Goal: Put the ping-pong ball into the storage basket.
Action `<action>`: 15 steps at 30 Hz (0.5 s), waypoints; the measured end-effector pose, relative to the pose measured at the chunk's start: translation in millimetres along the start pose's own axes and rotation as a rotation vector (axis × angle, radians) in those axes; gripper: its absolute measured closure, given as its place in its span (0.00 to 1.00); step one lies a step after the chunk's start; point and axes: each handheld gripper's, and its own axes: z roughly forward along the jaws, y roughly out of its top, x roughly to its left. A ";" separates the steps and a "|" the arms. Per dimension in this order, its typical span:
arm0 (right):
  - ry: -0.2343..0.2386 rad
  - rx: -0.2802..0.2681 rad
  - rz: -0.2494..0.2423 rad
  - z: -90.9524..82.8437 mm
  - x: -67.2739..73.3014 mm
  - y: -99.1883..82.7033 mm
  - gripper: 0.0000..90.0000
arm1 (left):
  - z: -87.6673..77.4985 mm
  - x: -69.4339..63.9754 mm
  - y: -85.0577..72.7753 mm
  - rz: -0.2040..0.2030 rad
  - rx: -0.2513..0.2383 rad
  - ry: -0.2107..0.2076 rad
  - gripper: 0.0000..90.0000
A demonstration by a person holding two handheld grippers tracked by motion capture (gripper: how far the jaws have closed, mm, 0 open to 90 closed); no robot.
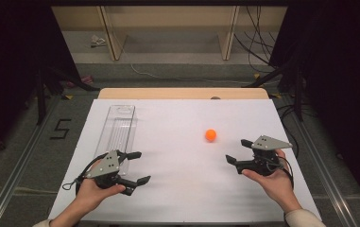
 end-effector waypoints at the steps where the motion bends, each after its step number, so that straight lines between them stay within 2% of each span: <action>1: -0.002 -0.001 0.002 1.1 -0.4 0.6 0.18 | 0.0 0.0 0.0 0.000 0.000 0.000 0.18; 15: 0.002 0.010 -0.012 21.5 -1.9 10.1 0.18 | -0.1 -0.2 0.2 0.002 0.000 -0.002 0.18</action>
